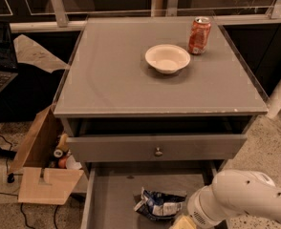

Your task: Pick blue chip bag from middle drawer and place on counter

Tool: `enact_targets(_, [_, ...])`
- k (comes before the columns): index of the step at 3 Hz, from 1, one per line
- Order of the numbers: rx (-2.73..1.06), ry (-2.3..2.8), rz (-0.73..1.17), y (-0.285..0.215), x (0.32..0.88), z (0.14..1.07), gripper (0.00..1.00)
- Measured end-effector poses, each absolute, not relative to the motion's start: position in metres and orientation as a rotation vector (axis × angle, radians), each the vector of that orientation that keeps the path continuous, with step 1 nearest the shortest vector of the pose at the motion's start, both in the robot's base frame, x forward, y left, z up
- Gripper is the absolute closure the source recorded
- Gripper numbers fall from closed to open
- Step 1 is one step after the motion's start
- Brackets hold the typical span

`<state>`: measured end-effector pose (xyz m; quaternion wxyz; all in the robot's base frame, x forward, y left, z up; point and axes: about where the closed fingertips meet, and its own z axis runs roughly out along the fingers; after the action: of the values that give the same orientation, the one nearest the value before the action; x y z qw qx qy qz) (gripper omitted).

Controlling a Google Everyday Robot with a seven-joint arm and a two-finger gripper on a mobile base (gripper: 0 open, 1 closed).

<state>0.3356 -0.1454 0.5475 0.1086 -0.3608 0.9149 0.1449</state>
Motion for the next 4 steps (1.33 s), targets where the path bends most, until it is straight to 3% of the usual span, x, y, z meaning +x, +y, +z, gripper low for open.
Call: enact_targets(4, [-0.994, 2.652, 0.422, -0.129, 0.403, 0.479, 0.0])
